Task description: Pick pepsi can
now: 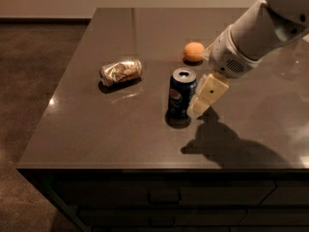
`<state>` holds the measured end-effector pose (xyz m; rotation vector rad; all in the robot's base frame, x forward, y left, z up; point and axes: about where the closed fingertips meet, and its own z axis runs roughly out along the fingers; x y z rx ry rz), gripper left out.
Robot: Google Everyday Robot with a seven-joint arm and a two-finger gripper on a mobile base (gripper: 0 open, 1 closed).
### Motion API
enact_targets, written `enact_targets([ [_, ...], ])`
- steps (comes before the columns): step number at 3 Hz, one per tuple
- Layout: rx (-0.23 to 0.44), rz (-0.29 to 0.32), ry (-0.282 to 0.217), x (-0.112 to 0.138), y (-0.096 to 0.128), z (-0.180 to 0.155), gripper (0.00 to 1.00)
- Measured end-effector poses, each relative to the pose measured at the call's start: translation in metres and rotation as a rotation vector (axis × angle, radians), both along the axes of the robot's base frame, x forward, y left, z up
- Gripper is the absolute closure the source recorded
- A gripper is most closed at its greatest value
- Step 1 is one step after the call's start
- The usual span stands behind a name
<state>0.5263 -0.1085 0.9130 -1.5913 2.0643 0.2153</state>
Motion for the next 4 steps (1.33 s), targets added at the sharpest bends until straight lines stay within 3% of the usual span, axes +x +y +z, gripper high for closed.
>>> enact_targets([
  [1,0.011,0.015,0.001,0.001,0.013,-0.002,0.17],
  [4,0.05,0.074,0.013,-0.004,0.033,0.014,0.85],
])
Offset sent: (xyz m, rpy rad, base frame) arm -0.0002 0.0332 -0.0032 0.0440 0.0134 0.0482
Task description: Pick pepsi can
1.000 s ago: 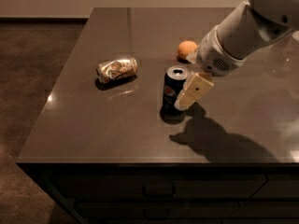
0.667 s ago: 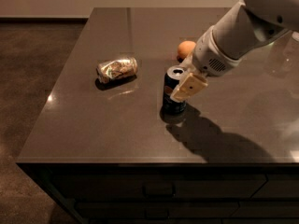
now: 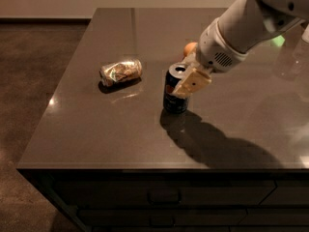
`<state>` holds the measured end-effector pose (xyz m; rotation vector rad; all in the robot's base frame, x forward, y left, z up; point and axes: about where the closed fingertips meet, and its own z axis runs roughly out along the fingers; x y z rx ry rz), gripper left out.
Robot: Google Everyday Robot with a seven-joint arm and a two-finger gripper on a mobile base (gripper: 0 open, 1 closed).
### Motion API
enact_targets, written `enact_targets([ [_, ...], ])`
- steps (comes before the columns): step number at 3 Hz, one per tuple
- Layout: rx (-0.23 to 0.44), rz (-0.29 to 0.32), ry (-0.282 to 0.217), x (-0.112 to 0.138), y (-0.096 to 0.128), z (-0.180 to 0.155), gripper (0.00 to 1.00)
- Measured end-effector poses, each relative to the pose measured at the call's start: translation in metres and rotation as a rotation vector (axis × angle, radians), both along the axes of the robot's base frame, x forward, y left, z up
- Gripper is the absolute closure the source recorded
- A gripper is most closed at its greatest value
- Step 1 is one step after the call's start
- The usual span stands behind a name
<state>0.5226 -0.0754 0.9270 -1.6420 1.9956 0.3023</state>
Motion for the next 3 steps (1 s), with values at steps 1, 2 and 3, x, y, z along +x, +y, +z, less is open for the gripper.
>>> enact_targets([
  [1,-0.002,0.018,-0.009,0.002,-0.003,0.026,1.0],
  [2,-0.015,0.065,-0.026,0.006,-0.012,0.075,1.0],
  [3,-0.015,0.065,-0.026,0.006,-0.012,0.075,1.0],
])
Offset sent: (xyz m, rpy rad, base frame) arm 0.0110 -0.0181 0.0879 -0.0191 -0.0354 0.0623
